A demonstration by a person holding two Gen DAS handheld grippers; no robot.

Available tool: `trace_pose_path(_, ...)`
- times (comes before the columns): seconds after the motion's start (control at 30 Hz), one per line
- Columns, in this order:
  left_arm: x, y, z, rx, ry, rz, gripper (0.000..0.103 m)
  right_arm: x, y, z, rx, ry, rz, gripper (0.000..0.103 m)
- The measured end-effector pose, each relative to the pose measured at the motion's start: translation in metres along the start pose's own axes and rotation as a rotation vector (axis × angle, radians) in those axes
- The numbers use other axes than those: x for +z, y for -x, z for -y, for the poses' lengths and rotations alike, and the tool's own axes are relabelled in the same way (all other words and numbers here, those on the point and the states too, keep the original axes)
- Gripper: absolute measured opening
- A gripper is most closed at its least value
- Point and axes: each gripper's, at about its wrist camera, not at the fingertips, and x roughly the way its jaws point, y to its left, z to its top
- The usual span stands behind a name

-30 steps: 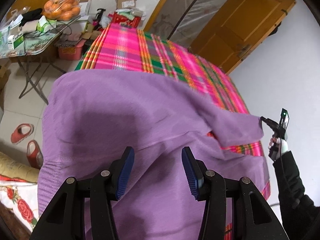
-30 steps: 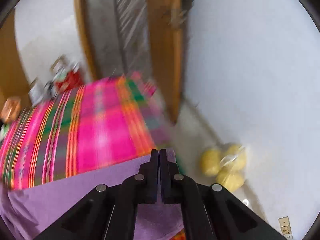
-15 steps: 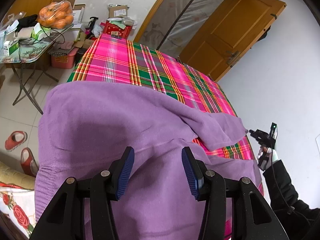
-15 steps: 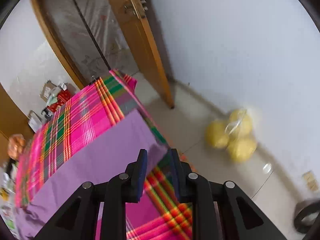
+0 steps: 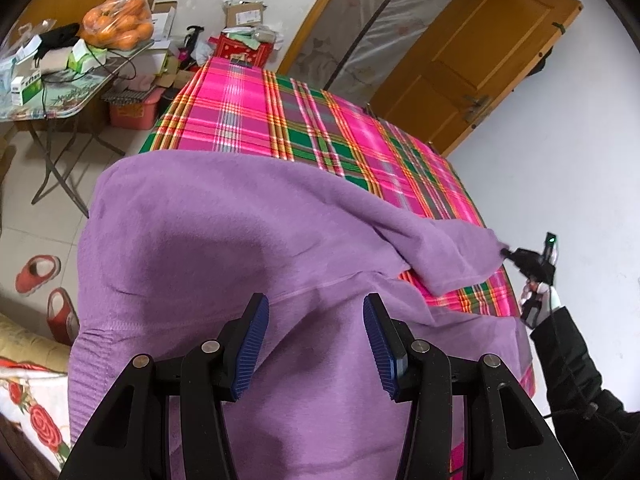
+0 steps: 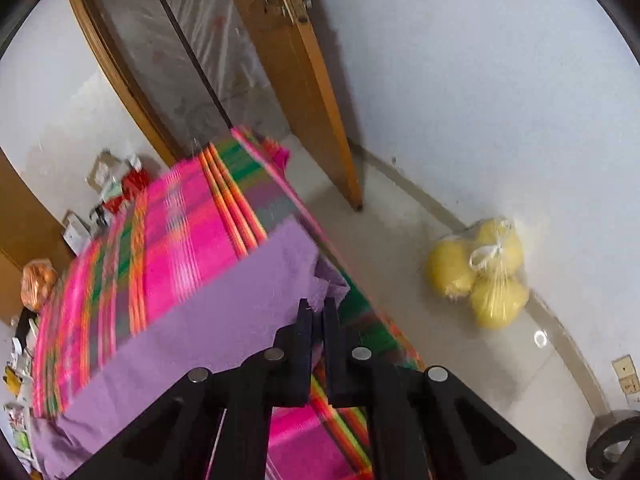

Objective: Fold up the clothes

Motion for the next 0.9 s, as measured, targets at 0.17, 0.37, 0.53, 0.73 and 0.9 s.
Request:
trace_pose_path(0.17, 0.000, -0.002, -0.004, 0.005, 0.017, -0.008, 0.051, 0.030, 0.021, -0.009, -0.065, 0.028, 0.112, 0.005)
trace_pose_path(0.37, 0.001, 0.005, -0.004, -0.003, 0.024, 0.015, 0.051, 0.017, 0.020, -0.026, -0.134, 0.091, 0.082, 0.013)
trace_pose_path(0.53, 0.006, 0.021, -0.013, -0.006, 0.071, 0.068, 0.051, -0.010, 0.046, -0.039, -0.034, 0.037, 0.084, 0.015)
trace_pose_path(0.73, 0.016, 0.059, -0.041, 0.030, 0.179, 0.213, 0.051, -0.059, 0.088, -0.099, 0.245, 0.096, 0.037, 0.015)
trace_pose_path(0.9, 0.019, 0.086, -0.068, 0.125, 0.253, 0.292, 0.058, -0.116, 0.107, -0.173, 0.461, 0.237, -0.045, 0.015)
